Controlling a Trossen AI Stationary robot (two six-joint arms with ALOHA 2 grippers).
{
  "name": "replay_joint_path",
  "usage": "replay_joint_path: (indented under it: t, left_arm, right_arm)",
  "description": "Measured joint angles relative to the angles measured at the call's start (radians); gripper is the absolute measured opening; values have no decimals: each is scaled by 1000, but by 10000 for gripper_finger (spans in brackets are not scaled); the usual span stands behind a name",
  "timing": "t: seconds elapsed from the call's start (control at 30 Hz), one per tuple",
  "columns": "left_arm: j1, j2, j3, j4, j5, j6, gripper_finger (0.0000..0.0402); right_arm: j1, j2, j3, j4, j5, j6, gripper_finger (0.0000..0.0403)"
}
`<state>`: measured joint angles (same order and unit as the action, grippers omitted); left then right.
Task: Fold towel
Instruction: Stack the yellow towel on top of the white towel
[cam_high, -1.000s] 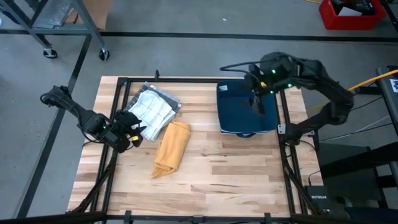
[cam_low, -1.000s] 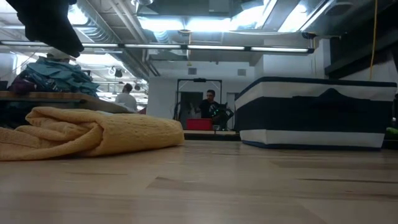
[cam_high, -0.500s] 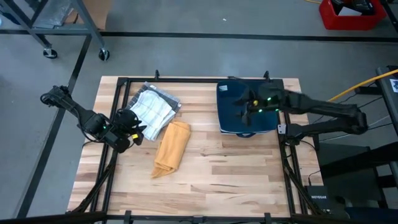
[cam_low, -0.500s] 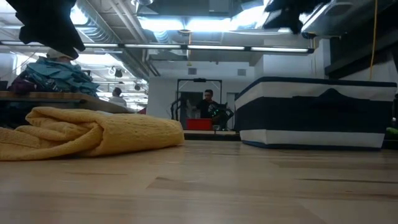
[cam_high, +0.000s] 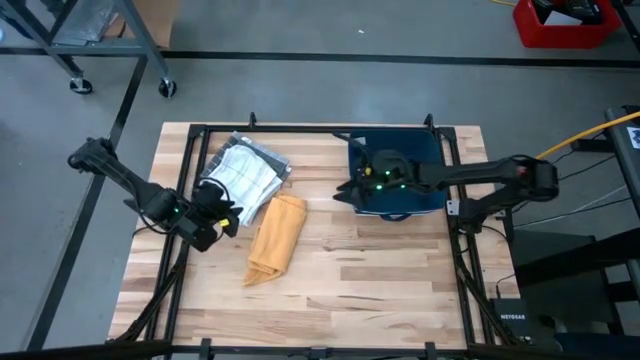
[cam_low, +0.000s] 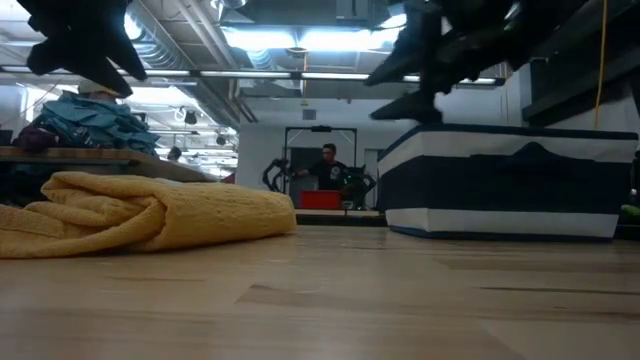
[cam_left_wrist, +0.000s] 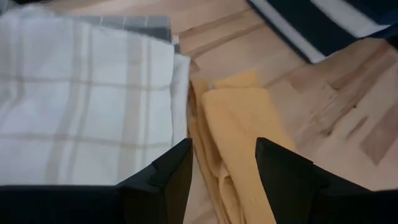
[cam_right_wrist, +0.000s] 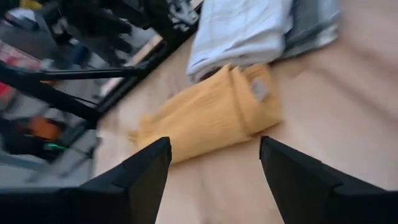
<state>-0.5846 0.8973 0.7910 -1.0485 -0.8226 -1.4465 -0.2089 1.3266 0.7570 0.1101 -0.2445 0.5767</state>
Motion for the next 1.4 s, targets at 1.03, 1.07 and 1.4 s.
replay_joint_path:
  t: [1.03, 1.07, 1.4]
  left_arm:
    - [-1, 244, 0, 51, 126, -148, 169]
    - [-2, 244, 0, 48, 148, -150, 169]
    - [-2, 257, 0, 125, 310, -156, 169]
  right_arm:
    - [158, 266, 276, 63, 8, 170, 189]
    - [171, 275, 279, 63, 8, 171, 188]
    - [267, 416, 280, 56, 69, 380, 186]
